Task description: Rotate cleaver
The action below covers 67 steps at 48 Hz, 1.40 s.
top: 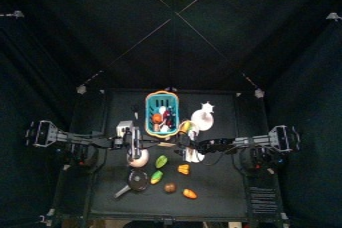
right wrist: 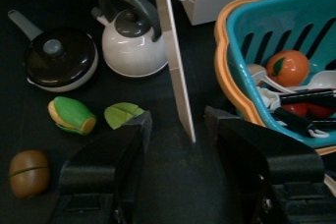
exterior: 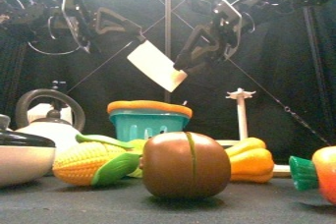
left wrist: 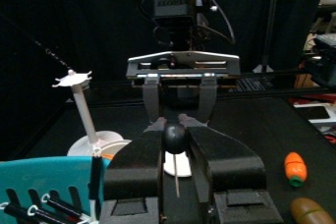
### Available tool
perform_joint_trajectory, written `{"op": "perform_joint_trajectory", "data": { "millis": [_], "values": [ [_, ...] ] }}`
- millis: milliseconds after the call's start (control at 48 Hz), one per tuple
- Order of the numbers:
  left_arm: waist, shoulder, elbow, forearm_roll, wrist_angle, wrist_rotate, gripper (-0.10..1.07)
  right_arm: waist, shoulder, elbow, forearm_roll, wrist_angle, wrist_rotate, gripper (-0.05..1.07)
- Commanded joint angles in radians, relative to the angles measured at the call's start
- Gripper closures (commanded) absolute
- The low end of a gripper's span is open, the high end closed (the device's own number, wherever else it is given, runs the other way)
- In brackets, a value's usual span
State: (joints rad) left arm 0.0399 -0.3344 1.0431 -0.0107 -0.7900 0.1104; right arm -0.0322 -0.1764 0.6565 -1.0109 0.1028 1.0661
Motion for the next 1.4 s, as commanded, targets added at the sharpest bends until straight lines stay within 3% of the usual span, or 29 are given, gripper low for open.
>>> {"op": "perform_joint_trajectory", "data": {
  "millis": [0,292,542,708,854,1062,1375],
  "values": [
    [-0.003,-0.002,-0.008,-0.002,-0.011,-0.002,0.50,0.003,-0.041,-0.009,0.003,0.017,0.003,0.19],
    [-0.009,0.018,-0.011,-0.023,-0.034,-0.002,0.50,0.020,-0.077,-0.023,0.012,0.046,0.014,0.19],
    [-0.028,0.095,0.009,-0.054,-0.253,0.006,0.50,0.018,-0.100,-0.035,0.120,0.115,-0.003,0.19],
    [-0.032,0.153,0.014,-0.057,-0.370,0.006,0.50,0.025,-0.153,0.009,0.100,0.121,0.002,0.19],
    [-0.034,0.190,0.011,-0.057,-0.443,0.006,0.50,0.041,-0.230,0.067,0.048,0.094,-0.002,0.19],
    [-0.044,0.233,0.002,-0.057,-0.555,0.006,0.50,0.046,-0.321,0.141,-0.031,-0.034,0.011,0.19],
    [-0.046,0.284,-0.044,-0.055,-0.568,0.008,0.50,0.018,-0.319,0.097,-0.015,-0.064,0.011,0.20]
  ]
}}
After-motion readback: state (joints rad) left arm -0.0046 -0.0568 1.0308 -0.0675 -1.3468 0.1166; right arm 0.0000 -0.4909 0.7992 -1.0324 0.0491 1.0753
